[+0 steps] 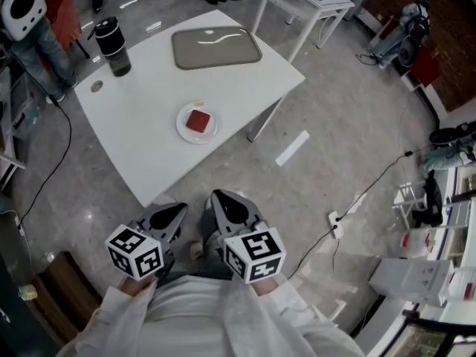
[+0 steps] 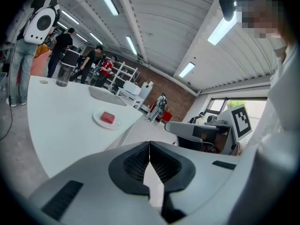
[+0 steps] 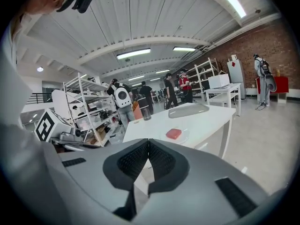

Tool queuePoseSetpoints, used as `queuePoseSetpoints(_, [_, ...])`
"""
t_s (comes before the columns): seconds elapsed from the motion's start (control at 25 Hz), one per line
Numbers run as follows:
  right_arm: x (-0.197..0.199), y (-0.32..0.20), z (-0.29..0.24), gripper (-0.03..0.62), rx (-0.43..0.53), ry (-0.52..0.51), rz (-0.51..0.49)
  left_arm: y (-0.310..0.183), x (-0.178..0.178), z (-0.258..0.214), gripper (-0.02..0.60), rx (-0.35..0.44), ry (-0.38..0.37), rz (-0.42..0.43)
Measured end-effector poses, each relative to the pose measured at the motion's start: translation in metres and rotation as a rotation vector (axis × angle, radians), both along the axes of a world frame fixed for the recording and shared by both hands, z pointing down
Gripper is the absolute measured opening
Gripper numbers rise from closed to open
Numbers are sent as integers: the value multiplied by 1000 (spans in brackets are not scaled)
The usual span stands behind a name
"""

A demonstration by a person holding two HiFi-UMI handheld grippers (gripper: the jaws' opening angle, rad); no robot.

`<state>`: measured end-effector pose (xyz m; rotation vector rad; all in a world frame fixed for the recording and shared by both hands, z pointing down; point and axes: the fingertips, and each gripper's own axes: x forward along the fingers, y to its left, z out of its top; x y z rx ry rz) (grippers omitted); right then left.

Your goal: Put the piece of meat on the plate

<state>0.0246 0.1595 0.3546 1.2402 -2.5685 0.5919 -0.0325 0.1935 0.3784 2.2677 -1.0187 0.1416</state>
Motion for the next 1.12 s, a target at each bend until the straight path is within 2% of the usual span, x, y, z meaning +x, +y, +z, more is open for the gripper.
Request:
queuePoseSetpoints(0.36, [21, -90, 5, 15, -10, 4, -18, -79, 5, -3, 11, -3, -22, -41])
queuePoseSetpoints(0.64, [24, -149, -1, 15, -3, -17, -85, -142, 7, -15, 11, 20, -36, -111])
queuePoseSetpoints(1.12, [27, -197, 13, 15, -54, -11, -154, -195, 18, -7, 11, -6, -64, -136])
